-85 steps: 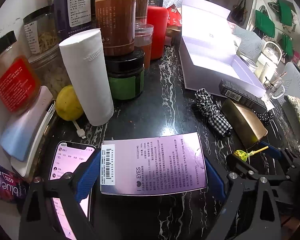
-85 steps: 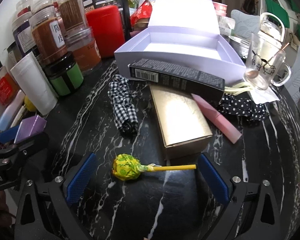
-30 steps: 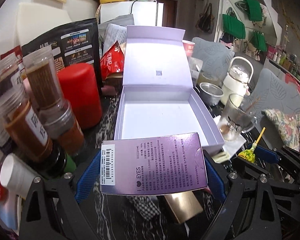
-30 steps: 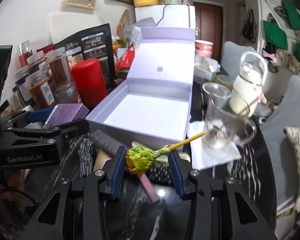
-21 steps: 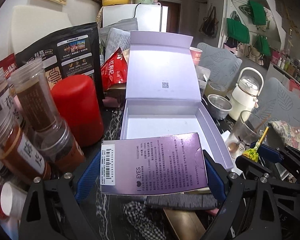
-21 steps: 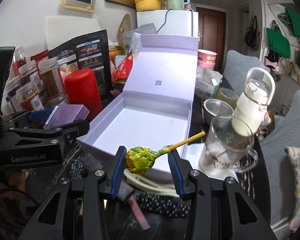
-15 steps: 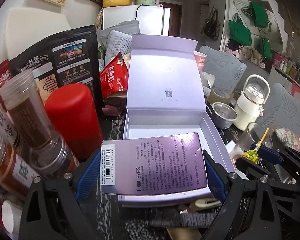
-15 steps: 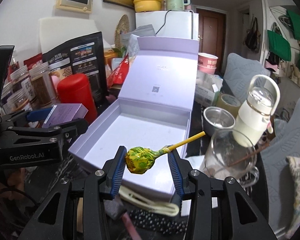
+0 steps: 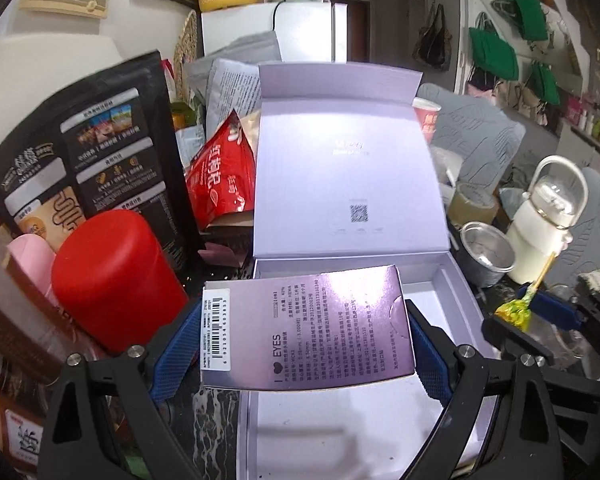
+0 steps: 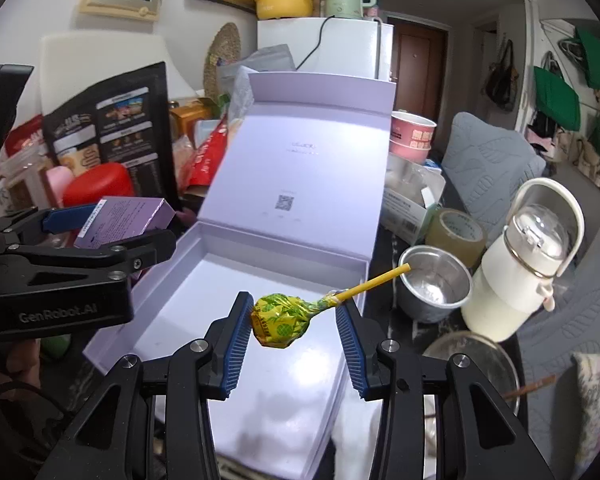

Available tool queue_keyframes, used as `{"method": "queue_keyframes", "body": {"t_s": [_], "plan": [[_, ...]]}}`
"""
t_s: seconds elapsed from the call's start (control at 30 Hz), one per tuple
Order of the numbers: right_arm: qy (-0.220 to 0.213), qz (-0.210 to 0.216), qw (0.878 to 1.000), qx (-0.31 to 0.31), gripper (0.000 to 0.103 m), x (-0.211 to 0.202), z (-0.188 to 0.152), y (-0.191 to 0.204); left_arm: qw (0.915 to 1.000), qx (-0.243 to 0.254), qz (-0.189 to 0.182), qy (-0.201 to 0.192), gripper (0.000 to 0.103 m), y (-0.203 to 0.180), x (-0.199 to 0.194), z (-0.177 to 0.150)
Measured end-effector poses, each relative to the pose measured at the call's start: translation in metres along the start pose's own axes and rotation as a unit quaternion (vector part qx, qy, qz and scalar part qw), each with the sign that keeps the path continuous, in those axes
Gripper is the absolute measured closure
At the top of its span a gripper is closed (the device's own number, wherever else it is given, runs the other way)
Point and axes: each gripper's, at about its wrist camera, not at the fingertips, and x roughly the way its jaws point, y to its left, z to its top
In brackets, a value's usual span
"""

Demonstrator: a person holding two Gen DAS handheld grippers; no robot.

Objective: Organize rigid objects
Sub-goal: 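Carry the card package and lollipop with both grippers over the lavender box, then open both grippers to drop the card package and lollipop into the box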

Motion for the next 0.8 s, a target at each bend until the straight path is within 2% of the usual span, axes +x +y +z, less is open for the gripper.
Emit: {"method": "queue_keyframes", "body": {"t_s": [0.2, 0.37, 0.53, 0.6, 0.67, 0.7, 0.8], "plan": [[0.024, -0.023, 0.999, -0.009, 0.061, 0.027, 0.008, -0.001, 0.9989, 0.011, 0.006, 0.045, 0.008, 0.001, 0.041, -0.003], [0.043, -0.032, 0.998, -0.016, 0.061, 0.044, 0.007, 0.004, 0.9977, 0.022, 0.019, 0.061, 0.008, 0.001, 0.052, -0.008], [0.059, -0.030, 0.998, -0.011, 0.060, 0.058, 0.005, 0.005, 0.9973, 0.011, -0.009, 0.073, 0.008, 0.003, 0.053, -0.007], [0.060, -0.029, 0.998, -0.014, 0.059, 0.058, 0.004, 0.007, 0.9964, 0.007, -0.006, 0.085, 0.008, 0.002, 0.055, -0.008], [0.054, -0.040, 0.998, -0.019, 0.045, 0.054, 0.005, 0.008, 0.9960, 0.006, 0.000, 0.090, 0.008, 0.003, 0.056, -0.009], [0.052, -0.045, 0.997, -0.020, 0.042, 0.052, 0.005, 0.008, 0.9959, 0.005, 0.000, 0.090, 0.008, 0.003, 0.055, -0.009], [0.046, -0.043, 0.998, -0.012, 0.040, 0.045, 0.007, 0.004, 0.9961, 0.001, -0.001, 0.088, 0.008, 0.002, 0.049, -0.009]]}}
